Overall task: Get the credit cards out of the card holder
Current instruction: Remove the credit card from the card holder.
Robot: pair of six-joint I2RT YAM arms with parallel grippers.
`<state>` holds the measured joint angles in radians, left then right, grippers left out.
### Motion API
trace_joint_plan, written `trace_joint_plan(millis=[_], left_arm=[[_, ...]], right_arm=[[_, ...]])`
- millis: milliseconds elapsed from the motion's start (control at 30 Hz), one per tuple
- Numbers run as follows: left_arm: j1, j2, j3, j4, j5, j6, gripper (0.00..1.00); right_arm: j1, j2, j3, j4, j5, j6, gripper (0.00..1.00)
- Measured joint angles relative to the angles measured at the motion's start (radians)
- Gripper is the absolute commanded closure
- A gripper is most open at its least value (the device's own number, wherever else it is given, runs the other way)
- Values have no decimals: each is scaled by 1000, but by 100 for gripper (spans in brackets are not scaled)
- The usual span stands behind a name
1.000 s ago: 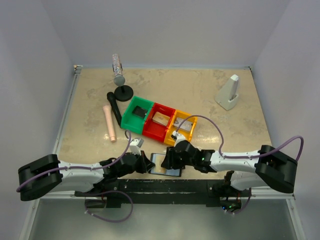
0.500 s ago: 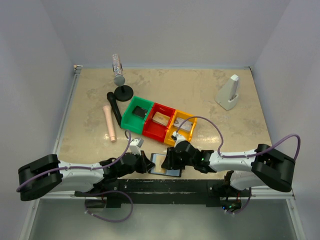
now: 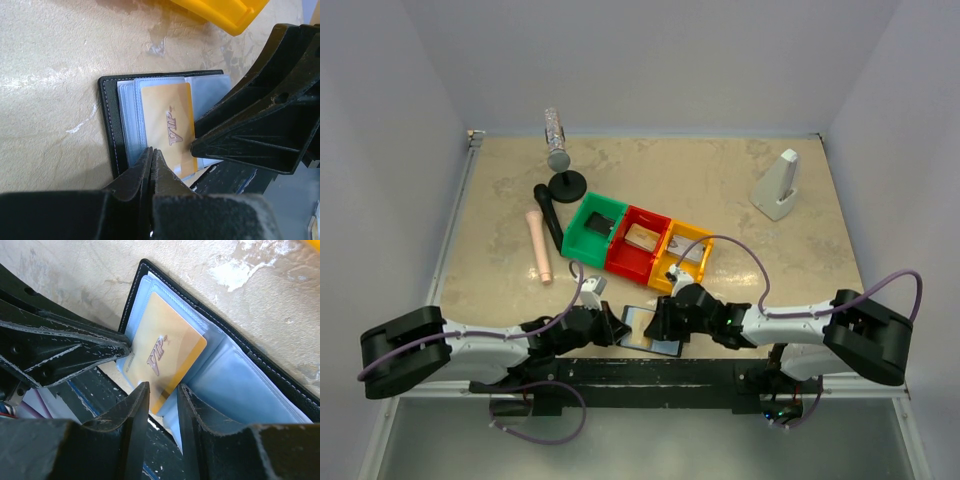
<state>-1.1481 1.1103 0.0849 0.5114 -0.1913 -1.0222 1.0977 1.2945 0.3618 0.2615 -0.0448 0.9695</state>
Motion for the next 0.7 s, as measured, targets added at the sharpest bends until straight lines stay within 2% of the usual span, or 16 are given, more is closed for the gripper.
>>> trace_joint_plan(millis=[700], left_arm=[[0, 22, -6, 38, 0, -16, 100]], right_arm=[[-19, -67, -43, 51, -4, 19, 66]])
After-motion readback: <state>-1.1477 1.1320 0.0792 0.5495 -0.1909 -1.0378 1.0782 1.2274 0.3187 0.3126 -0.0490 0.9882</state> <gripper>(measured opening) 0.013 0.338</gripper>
